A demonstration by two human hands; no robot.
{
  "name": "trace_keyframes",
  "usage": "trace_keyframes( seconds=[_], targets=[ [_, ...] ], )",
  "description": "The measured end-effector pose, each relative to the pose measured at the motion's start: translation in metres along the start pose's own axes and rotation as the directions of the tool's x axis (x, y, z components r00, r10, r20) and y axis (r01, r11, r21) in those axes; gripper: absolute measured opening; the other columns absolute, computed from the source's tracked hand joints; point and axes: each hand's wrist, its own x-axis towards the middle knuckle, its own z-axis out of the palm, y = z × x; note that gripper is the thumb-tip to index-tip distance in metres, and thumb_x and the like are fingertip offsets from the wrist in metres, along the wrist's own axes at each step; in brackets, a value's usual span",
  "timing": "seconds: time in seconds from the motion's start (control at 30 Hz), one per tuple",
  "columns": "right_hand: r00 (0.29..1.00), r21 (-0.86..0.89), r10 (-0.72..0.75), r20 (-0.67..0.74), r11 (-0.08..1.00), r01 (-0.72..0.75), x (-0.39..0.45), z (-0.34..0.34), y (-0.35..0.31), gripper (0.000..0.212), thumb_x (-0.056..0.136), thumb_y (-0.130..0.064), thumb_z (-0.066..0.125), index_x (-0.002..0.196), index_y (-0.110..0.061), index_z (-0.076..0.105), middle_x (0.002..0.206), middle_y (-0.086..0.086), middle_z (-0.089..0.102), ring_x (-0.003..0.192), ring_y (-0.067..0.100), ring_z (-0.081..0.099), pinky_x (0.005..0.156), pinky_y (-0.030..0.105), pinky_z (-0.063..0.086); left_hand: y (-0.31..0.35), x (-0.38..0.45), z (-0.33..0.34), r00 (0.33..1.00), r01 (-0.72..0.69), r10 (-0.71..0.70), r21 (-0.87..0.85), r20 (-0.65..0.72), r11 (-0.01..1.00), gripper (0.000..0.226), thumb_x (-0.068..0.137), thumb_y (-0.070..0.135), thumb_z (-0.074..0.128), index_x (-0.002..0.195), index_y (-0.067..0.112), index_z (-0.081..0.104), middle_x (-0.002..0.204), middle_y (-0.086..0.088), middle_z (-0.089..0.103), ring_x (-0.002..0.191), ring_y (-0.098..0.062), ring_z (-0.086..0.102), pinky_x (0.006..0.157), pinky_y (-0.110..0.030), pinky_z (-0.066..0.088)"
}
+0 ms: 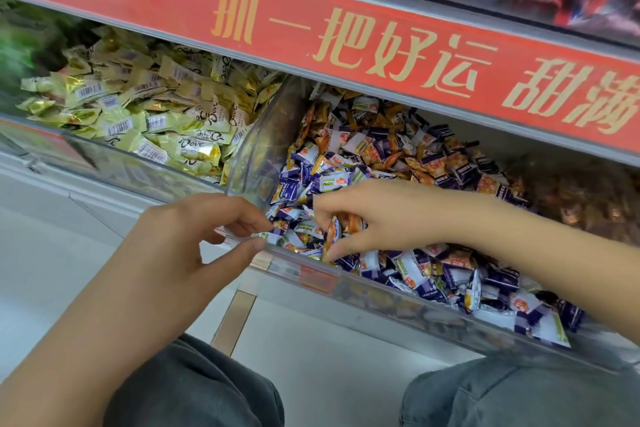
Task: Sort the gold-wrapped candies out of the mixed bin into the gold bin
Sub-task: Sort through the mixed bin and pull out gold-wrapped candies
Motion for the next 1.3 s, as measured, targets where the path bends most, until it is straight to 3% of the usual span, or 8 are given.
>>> trace_keyframes(
  seconds=[0.33,0.47,0.57,0.7,0.83,0.97,1.1,1.3],
  targets=[
    [0.998,0.096,-0.035,-0.044,0.995,0.039,0.000,-0.006,-0.016,0.010,0.090,-0.016,0.052,0.097,-0.018,0.045,0.057,-0.011,0.049,0.045,0.010,0.037,0.042,0.020,0.029,-0.001,0.002,0.002,1.000,-0.004,0.004,-0.010,-0.007,1.000,0.015,0.073,0.031,0.061,0.080,0.044,0.062,0.097,0.030,0.060,0.086,0.016,0.055,0.056,0.007,0.034],
    [0.998,-0.229,-0.027,0.055,0.973,0.039,0.008,0.017,-0.021,0.023,0.097,-0.035,0.047,0.118,-0.026,0.044,0.075,-0.006,0.048,0.063,0.017,0.045,0.050,0.030,0.034,-0.002,0.002,0.002,1.000,-0.003,0.003,-0.005,0.001,1.000,0.017,0.073,0.031,0.062,0.080,0.046,0.062,0.098,0.028,0.060,0.086,0.016,0.055,0.056,0.007,0.034],
    [0.997,-0.339,-0.012,0.081,0.940,0.039,0.013,0.018,-0.024,0.022,0.098,-0.031,0.044,0.118,-0.022,0.045,0.071,-0.005,0.040,0.068,0.020,0.043,0.049,0.030,0.030,-0.002,0.002,0.003,1.000,-0.007,0.007,-0.009,-0.009,1.000,0.015,0.073,0.032,0.061,0.080,0.046,0.062,0.100,0.028,0.060,0.087,0.015,0.055,0.057,0.006,0.034],
    [0.997,0.194,0.061,-0.043,0.980,-0.051,0.013,0.000,-0.017,0.017,0.096,-0.037,0.050,0.085,-0.025,0.046,0.072,-0.005,0.051,0.049,0.004,0.037,0.047,0.023,0.032,-0.002,0.002,0.001,0.999,-0.041,0.041,-0.007,0.018,0.999,0.013,0.075,0.050,0.051,0.083,0.047,0.060,0.102,0.034,0.056,0.089,0.019,0.053,0.057,0.008,0.033],
    [0.954,0.727,0.297,0.034,0.648,-0.228,-0.002,-0.024,-0.009,0.016,0.097,-0.019,0.042,0.082,-0.015,0.040,0.066,0.008,0.059,0.040,0.013,0.047,0.032,0.017,0.028,-0.004,0.001,0.002,0.999,-0.045,0.045,-0.013,0.016,0.999,0.018,0.074,0.052,0.046,0.084,0.046,0.060,0.103,0.034,0.056,0.089,0.019,0.052,0.058,0.008,0.033],
    [0.945,0.772,0.325,0.041,0.590,-0.236,-0.014,-0.024,-0.003,0.011,0.097,-0.012,0.041,0.087,-0.016,0.042,0.091,0.010,0.073,0.052,0.022,0.065,0.034,0.020,0.035,-0.006,0.002,0.003,0.999,-0.049,0.049,-0.001,0.020,0.999,0.019,0.074,0.052,0.046,0.082,0.045,0.062,0.103,0.031,0.057,0.090,0.015,0.053,0.060,0.005,0.036],
    [0.920,0.799,0.390,-0.029,0.563,-0.214,-0.024,-0.029,0.001,0.015,0.093,-0.005,0.039,0.086,-0.009,0.052,0.087,0.010,0.073,0.041,0.014,0.055,0.034,0.016,0.030,-0.009,0.002,0.004,0.999,-0.048,0.048,0.030,0.022,0.998,0.026,0.075,0.053,0.047,0.097,0.044,0.058,0.104,0.031,0.058,0.090,0.011,0.056,0.059,-0.005,0.044],
    [0.827,0.833,0.547,-0.129,0.512,-0.209,-0.031,-0.035,0.013,0.033,0.088,0.005,0.036,0.071,-0.007,0.062,0.059,0.002,0.045,0.041,0.011,0.029,0.033,0.013,0.022,-0.008,0.002,0.005,0.999,-0.024,0.023,0.019,0.029,1.000,0.014,0.075,0.050,0.054,0.081,0.043,0.064,0.102,0.029,0.059,0.091,0.010,0.055,0.063,0.003,0.038]
  ],
)
